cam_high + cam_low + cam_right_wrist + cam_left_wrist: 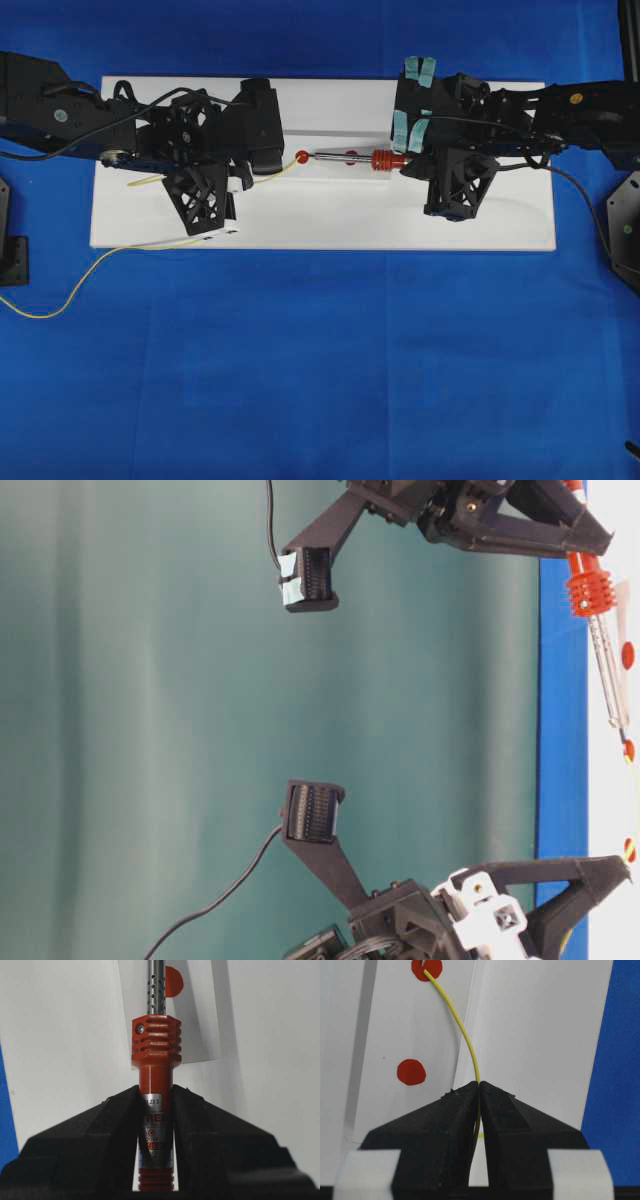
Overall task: Touch the tip of the soldering iron to the tip of the solder at the mark.
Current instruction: 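Hold the iron tip against the solder tip at the middle dot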
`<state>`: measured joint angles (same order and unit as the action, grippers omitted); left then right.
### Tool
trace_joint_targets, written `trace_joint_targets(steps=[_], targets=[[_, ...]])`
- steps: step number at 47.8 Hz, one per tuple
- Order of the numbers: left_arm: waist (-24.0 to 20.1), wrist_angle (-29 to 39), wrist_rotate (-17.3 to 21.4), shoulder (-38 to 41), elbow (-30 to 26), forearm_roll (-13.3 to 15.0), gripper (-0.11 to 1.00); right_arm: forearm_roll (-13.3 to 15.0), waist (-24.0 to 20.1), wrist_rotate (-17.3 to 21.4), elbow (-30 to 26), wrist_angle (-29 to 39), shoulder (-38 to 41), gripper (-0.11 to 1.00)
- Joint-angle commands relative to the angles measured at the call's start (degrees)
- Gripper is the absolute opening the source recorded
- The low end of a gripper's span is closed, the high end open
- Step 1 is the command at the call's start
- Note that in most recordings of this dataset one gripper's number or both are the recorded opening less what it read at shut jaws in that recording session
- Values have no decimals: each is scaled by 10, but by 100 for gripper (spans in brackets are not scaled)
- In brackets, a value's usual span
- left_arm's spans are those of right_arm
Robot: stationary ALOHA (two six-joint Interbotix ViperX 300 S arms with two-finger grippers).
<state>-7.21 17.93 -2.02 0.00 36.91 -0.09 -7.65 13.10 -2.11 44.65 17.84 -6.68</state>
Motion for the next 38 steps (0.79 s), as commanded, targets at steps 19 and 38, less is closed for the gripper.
trace_joint_targets(steps=[19,38], targets=[[5,6,1,-64,5,-1,2,1,0,-4,-10,-4,-4,6],[6,-7,-3,-134,47,-1,2,1,0,-4,-11,-4,-5,6]])
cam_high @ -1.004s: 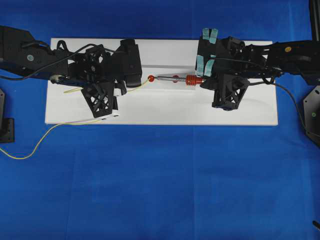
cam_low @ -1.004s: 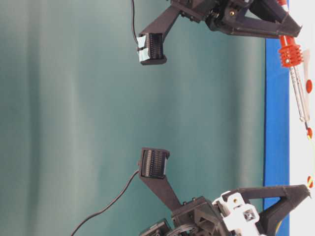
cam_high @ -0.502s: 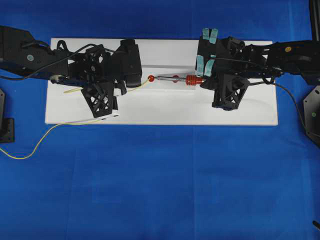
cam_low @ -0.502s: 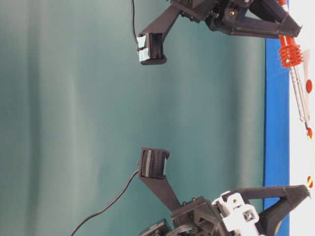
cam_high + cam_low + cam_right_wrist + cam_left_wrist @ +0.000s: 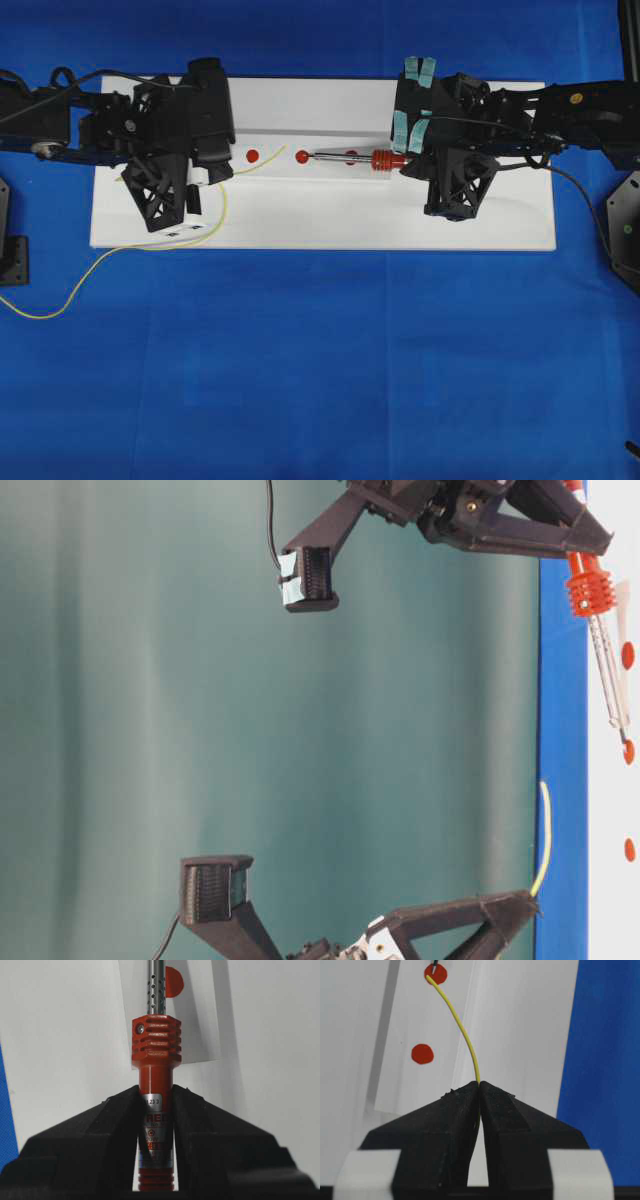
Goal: Touch the tip of the soldering iron to the tip of the solder at the mark.
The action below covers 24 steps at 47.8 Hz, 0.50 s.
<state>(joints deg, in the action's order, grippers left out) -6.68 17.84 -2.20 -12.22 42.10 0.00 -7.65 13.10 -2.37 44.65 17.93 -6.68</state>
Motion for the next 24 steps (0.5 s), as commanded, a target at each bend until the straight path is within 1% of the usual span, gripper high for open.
trace_joint_targets(steps=[1,7,14,24], targets=[[1,-6,-1,-11,-4,-2,2,1,0,-1,-11,-5,-5,6],[1,-7,0,-11,-4,-2,2,1,2,-1,-11,-4,-12,6],[1,-7,-1,-11,-4,-2,2,4,6,-1,4,-4,-53,6],[1,-8,-1,-11,-4,-2,2,7,16,1,54,-2,-138,6]])
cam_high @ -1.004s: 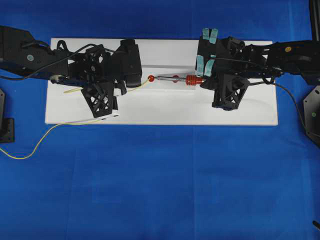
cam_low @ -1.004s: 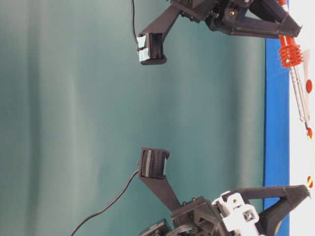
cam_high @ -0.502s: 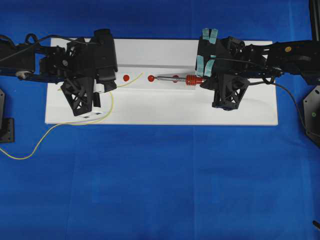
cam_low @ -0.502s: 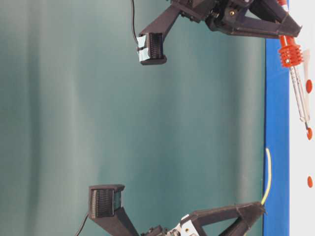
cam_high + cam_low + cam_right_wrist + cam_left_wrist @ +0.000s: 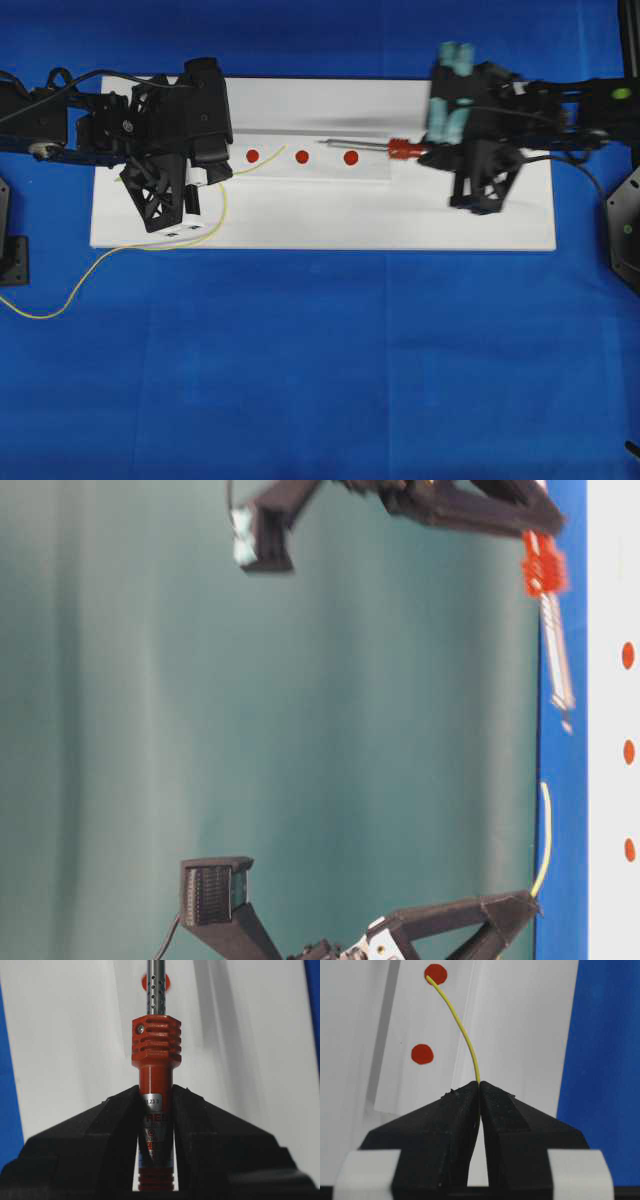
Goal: Touch the tip of the soldering iron to the tip of the solder at the mark.
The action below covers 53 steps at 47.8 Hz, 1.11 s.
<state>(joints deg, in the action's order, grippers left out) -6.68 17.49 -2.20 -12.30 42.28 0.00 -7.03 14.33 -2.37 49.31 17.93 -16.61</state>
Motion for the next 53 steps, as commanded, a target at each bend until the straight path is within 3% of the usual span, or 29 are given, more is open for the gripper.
trace_joint_targets(steps=[1,14,35,53], targets=[[1,-4,0,-11,-6,-2,2,1,4,2,13,-2,-47,6],[1,-4,-1,-10,-8,-2,2,-1,4,5,62,14,-125,6],[1,-4,-4,-1,-19,-2,2,1,4,4,65,23,-120,6],[13,-1,1,83,-110,-2,2,1,4,4,63,22,-116,6]])
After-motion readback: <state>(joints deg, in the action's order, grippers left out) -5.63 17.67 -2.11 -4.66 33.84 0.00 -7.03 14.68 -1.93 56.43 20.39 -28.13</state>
